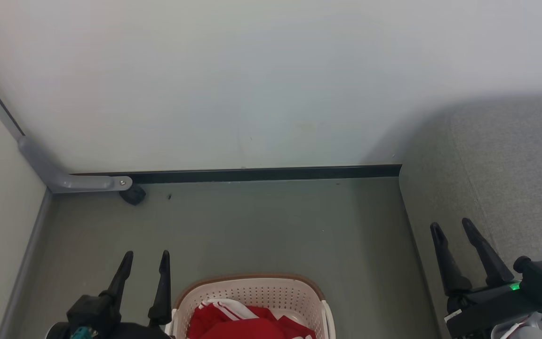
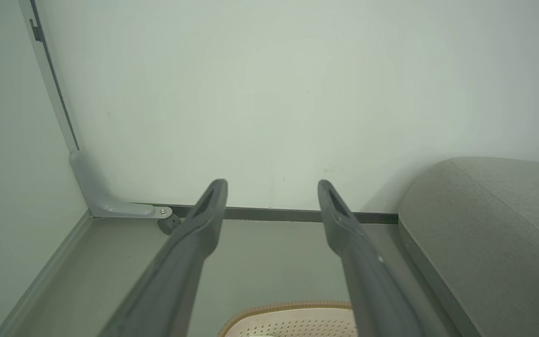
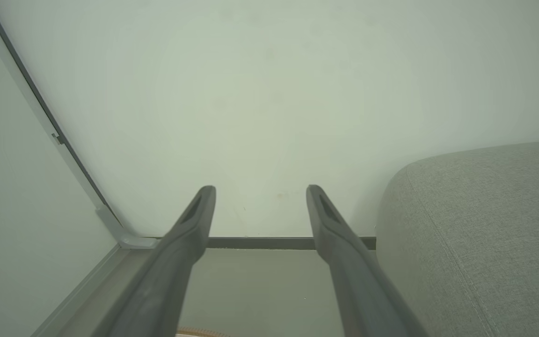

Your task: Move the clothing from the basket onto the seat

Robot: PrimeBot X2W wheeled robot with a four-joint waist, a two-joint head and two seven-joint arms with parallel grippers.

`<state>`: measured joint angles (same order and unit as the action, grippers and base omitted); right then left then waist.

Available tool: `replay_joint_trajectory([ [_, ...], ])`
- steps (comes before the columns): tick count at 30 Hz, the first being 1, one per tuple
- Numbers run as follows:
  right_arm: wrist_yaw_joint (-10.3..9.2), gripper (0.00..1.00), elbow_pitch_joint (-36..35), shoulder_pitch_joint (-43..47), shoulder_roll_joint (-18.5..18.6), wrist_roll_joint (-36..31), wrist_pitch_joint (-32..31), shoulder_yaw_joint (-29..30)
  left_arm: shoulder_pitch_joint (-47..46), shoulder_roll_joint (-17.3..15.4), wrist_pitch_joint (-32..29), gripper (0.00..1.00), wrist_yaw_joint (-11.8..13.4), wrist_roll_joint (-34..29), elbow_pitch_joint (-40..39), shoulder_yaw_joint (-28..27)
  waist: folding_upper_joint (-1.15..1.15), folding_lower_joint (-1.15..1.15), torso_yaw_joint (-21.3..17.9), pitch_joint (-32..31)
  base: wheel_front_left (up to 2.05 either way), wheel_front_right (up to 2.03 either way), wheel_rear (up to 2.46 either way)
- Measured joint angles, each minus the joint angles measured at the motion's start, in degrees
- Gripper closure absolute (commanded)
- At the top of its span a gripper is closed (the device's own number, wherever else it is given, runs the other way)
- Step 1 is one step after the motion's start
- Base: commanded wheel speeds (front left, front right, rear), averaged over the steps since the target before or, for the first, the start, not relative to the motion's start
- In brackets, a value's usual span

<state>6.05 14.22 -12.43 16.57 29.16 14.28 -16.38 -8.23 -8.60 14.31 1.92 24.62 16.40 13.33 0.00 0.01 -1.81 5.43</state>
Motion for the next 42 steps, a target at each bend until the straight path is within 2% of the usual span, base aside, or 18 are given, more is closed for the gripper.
replay_joint_trajectory([
  [22,0.52,0.0,-2.15,-4.0,0.11,-0.41,0.01,3.27,-7.38,1.75,0.0,0.0,-2.45,-0.01,3.36,1.87,0.0,0.0,-1.83,9.3,0.0,0.0,0.0],
  [42,0.6,0.0,-3.36,-9.63,-0.01,-0.74,0.01,4.82,-15.85,2.67,-0.11,0.0,-5.03,-0.2,13.13,3.87,0.01,0.0,-3.16,19.42,0.0,0.0,0.0],
])
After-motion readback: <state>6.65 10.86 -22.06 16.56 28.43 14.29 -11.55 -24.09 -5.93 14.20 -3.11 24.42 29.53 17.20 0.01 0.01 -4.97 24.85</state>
